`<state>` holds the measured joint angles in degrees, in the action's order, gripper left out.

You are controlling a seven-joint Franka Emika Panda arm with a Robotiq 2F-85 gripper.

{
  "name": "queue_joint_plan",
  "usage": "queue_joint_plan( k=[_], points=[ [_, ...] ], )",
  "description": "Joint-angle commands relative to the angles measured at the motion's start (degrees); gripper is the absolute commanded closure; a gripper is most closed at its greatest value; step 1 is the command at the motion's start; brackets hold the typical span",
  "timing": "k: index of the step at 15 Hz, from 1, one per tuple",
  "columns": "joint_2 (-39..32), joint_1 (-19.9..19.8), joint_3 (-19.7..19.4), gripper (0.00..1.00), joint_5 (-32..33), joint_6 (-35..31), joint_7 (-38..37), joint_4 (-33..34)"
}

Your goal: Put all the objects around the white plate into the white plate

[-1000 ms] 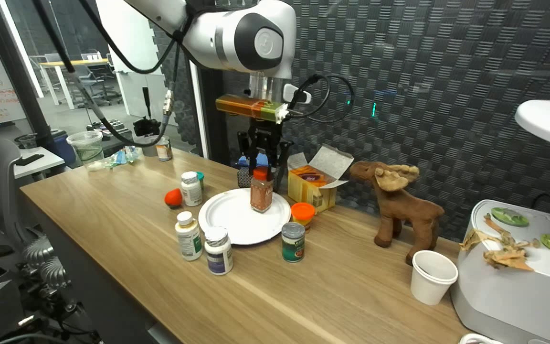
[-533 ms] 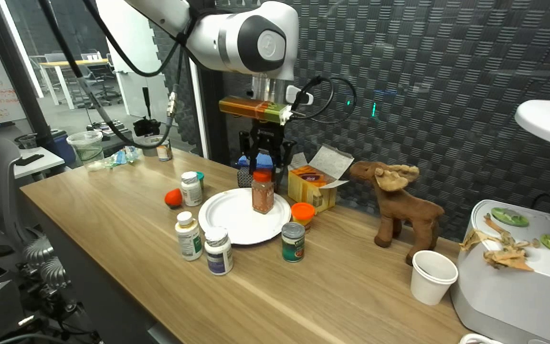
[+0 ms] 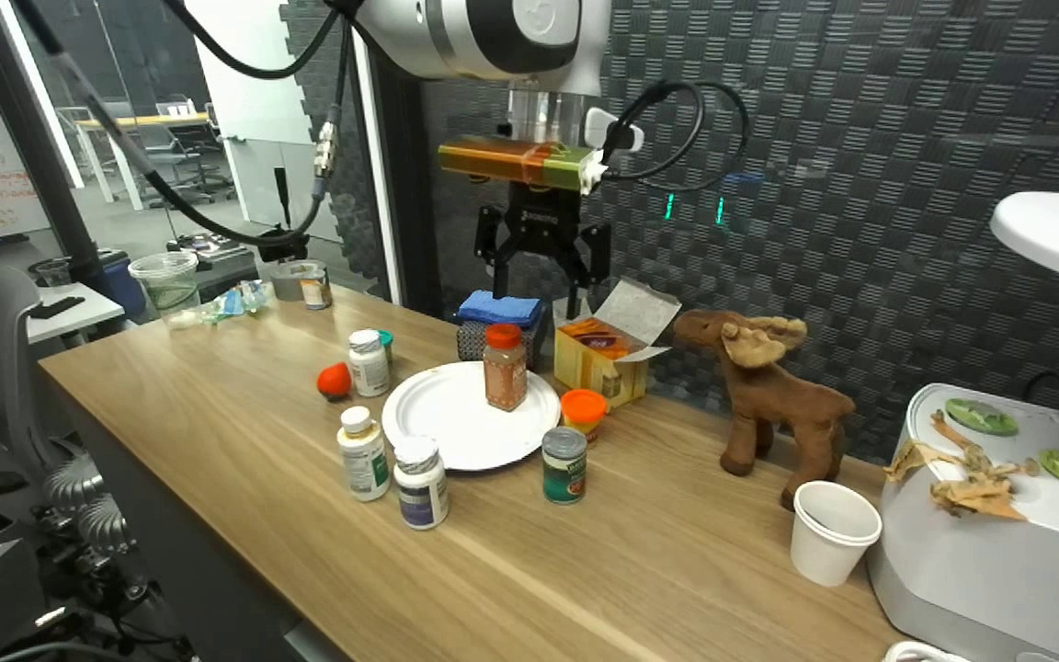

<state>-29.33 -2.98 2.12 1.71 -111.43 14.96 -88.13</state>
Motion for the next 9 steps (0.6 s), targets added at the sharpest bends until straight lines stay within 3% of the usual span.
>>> queue_joint_plan(
  k=[1, 9],
  points=[
    [2.25, -2.63, -0.56, 0.0, -1.05, -2.55, 3.75, -3.39],
    [-0.96, -6.25, -0.48, 0.0, -3.89, -9.25, 5.85, -4.23]
  ],
)
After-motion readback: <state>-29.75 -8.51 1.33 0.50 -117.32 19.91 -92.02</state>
